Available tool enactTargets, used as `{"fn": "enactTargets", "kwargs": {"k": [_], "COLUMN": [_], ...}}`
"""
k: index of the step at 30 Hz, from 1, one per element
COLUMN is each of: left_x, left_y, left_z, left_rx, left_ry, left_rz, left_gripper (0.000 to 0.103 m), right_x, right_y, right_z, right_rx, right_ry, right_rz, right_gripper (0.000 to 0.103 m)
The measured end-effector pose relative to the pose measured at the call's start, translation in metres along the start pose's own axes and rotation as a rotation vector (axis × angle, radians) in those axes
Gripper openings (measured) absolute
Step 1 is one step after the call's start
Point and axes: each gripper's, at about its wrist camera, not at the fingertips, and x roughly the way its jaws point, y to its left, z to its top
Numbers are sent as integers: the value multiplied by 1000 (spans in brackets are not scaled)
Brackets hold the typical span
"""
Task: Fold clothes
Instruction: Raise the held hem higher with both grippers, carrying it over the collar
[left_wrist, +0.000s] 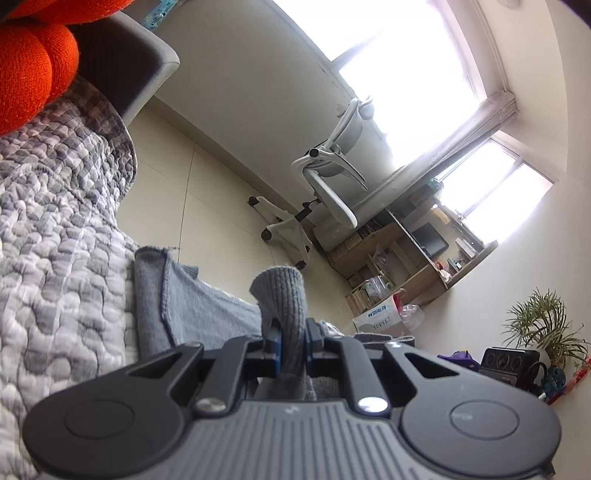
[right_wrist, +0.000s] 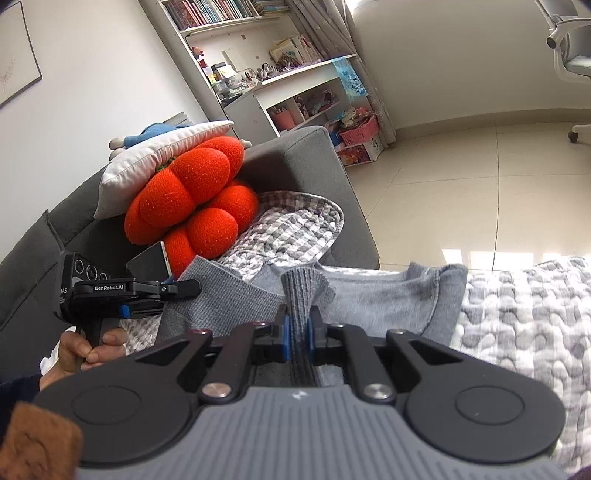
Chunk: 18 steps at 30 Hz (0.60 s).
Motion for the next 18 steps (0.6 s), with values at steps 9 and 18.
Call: {"fn": "enactTargets", "kwargs": {"k": [9,18], "left_x": [46,47], "left_y": [38,51], "left_z": [24,21], "left_rx": [-65,-69], "left_ry": [-1,-17], "left_rz": [155,196], "left_gripper": [11,11], "right_x": [48,69], "right_y": [-44,-60], "right_z": [25,23], "right_rx": [61,79], "right_ry": [18,66], "right_rz": [-89,-177], "right_gripper": [11,11]}}
